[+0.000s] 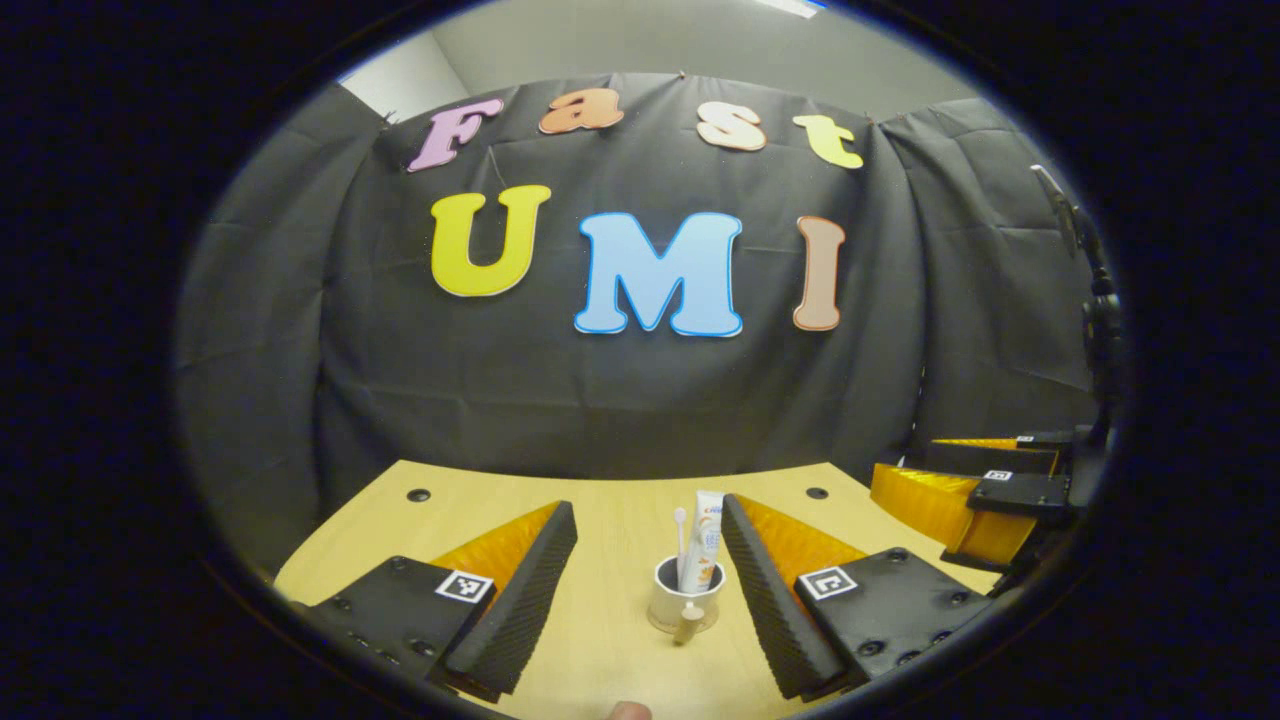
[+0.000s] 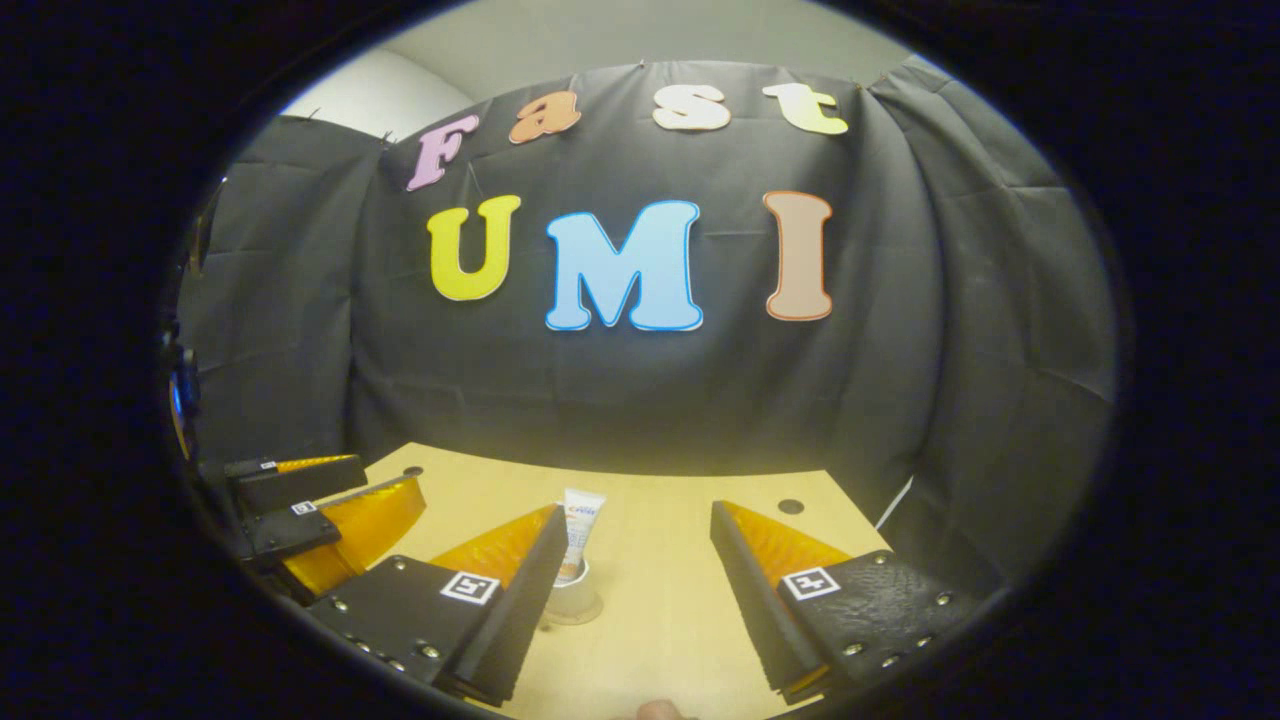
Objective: Put the toothbrush and toothpaste on the desktop into the cup, then pick up the cup and place it on the coaster on the desktop.
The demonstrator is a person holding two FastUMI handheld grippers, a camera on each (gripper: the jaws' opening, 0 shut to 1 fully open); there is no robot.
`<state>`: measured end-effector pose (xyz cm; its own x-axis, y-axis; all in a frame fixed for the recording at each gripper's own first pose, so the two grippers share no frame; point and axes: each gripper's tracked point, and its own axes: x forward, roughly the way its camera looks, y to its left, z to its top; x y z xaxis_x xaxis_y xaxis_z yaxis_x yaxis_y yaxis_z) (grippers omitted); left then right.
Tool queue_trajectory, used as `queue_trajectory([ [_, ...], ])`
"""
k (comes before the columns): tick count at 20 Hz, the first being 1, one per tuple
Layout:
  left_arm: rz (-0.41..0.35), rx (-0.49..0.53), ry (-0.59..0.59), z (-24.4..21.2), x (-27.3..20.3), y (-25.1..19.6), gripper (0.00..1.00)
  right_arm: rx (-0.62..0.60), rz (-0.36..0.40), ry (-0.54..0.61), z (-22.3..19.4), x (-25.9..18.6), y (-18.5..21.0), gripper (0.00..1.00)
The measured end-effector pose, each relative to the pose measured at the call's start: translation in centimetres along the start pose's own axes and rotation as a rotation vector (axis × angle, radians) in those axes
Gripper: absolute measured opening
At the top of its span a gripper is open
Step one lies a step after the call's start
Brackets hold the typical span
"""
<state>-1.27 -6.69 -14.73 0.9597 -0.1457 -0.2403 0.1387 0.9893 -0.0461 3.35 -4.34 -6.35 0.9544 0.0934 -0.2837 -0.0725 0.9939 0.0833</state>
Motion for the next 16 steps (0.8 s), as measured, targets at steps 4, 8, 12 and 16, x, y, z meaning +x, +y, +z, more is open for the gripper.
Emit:
queue_trajectory([
  [4,0.020,-0.019,-0.005,0.2,-0.3,0.6,0.99,-0.039,0.001,-0.007,-0.4,-1.1,1.0,0.87],
  [8,0.042,-0.010,-0.007,0.1,-0.6,1.1,0.92,-0.041,-0.001,-0.024,0.0,-1.7,1.6,0.88],
  [12,0.063,0.008,-0.019,0.6,-1.2,2.3,0.99,-0.022,-0.008,-0.037,0.3,-1.8,1.9,0.88],
  [16,0.044,0.014,-0.023,0.4,-1.2,2.4,0.92,-0.003,-0.020,-0.047,0.7,-1.8,2.0,0.87],
])
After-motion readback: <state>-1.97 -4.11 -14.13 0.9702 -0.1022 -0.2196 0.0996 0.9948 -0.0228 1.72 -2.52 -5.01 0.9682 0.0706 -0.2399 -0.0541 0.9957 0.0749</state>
